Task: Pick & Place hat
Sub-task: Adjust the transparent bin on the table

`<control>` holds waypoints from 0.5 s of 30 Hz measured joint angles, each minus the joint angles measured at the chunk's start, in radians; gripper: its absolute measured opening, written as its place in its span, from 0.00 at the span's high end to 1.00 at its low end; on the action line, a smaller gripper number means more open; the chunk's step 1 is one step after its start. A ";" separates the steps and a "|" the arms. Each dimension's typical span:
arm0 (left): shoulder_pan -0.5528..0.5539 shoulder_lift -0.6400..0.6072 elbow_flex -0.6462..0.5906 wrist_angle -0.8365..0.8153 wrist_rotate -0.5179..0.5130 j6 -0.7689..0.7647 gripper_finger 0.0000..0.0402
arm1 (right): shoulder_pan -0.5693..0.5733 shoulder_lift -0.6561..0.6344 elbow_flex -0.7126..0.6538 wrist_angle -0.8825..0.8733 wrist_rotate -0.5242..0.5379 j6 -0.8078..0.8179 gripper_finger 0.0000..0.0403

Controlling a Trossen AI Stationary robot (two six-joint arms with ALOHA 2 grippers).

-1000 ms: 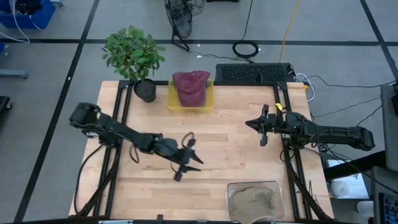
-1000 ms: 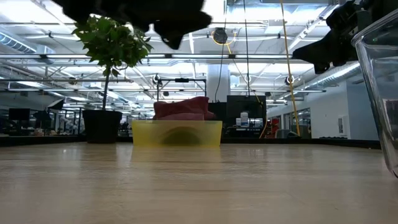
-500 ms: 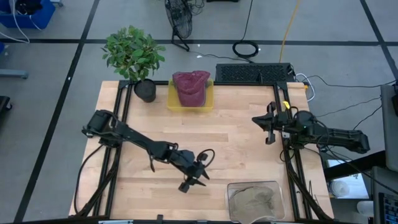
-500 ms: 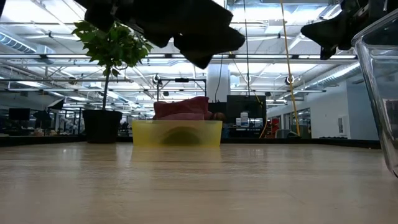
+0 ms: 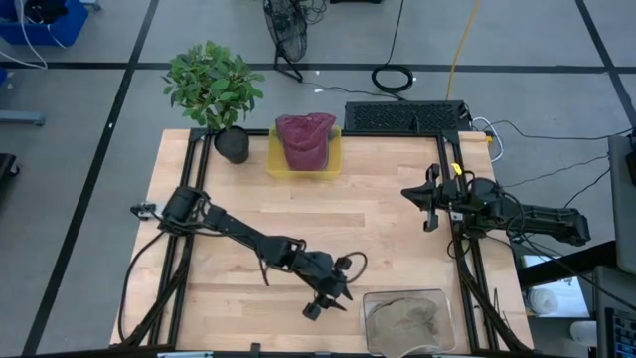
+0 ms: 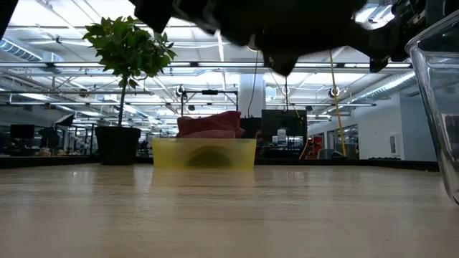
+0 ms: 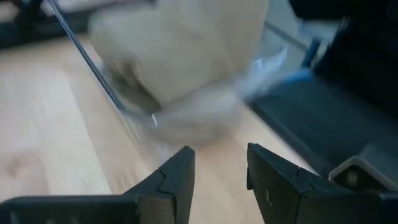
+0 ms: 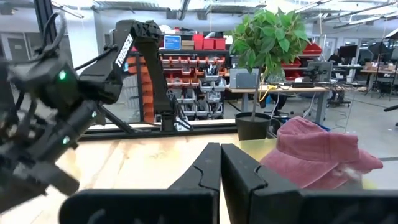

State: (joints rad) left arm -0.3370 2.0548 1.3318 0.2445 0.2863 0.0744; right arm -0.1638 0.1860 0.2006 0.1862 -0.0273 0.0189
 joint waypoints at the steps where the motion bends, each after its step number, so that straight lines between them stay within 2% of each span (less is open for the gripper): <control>1: 0.000 0.016 0.014 -0.025 0.000 0.008 0.63 | 0.000 0.000 0.000 -0.001 0.000 0.002 1.00; 7: 0.005 0.033 0.056 -0.123 -0.009 0.073 0.63 | 0.000 0.001 0.000 -0.016 0.000 0.050 1.00; 15: 0.001 0.039 0.056 -0.046 -0.026 0.079 0.63 | 0.000 0.007 0.000 -0.047 0.001 0.048 1.00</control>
State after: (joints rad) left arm -0.3358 2.0937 1.3876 0.1989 0.2607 0.1535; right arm -0.1642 0.1932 0.2005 0.1397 -0.0263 0.0673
